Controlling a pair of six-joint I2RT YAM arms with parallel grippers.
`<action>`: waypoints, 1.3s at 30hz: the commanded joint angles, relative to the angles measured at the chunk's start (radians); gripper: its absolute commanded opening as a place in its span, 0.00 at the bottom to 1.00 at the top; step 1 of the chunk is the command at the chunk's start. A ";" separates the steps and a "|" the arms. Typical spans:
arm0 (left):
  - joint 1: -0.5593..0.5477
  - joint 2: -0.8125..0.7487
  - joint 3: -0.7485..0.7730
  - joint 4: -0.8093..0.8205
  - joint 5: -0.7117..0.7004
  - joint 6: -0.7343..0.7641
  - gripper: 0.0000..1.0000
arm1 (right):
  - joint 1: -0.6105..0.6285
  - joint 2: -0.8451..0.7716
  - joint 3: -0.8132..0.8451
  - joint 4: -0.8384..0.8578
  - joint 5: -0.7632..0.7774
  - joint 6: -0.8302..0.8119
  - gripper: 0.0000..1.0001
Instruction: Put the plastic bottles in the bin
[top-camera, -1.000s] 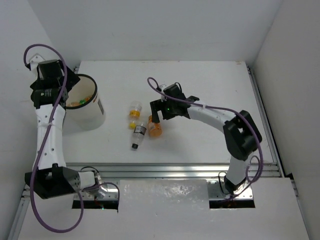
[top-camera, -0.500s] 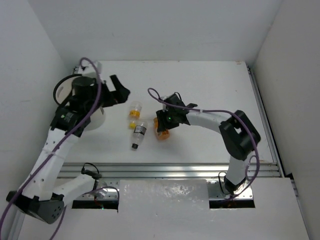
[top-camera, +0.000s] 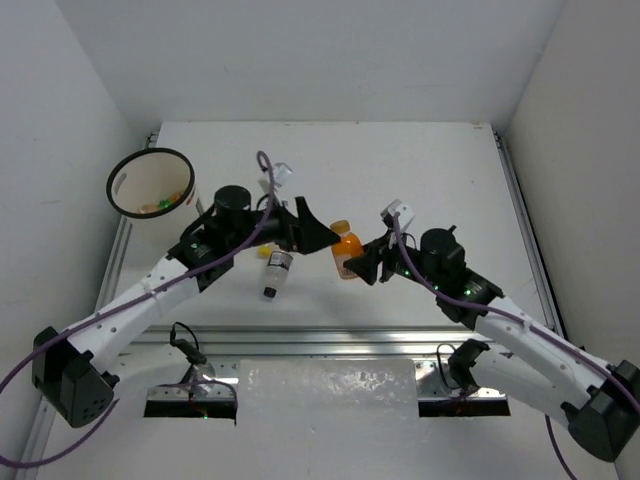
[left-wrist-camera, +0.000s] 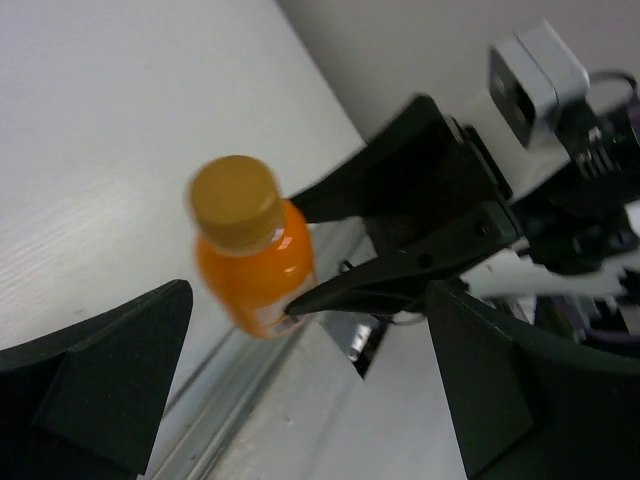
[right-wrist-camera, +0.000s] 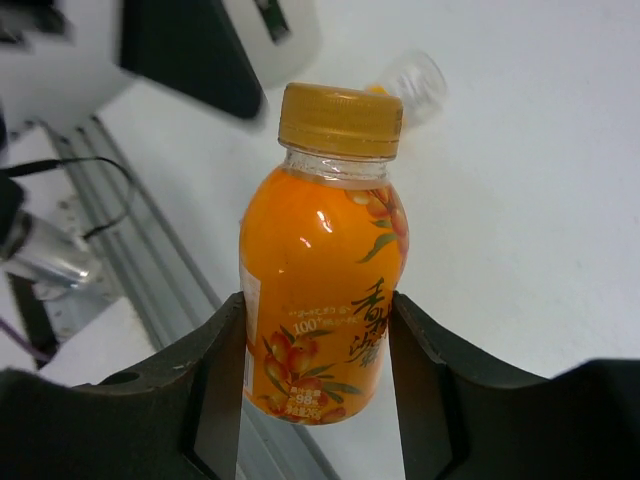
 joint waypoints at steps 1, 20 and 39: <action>-0.130 0.050 0.047 0.219 0.133 -0.002 1.00 | 0.004 -0.085 0.005 0.127 -0.140 -0.038 0.23; -0.236 0.129 0.140 -0.026 -0.221 0.069 0.98 | 0.006 -0.139 0.039 0.084 0.000 -0.055 0.21; -0.228 -0.196 0.296 -0.603 -1.198 -0.083 1.00 | 0.000 0.186 0.172 -0.259 0.140 -0.015 0.99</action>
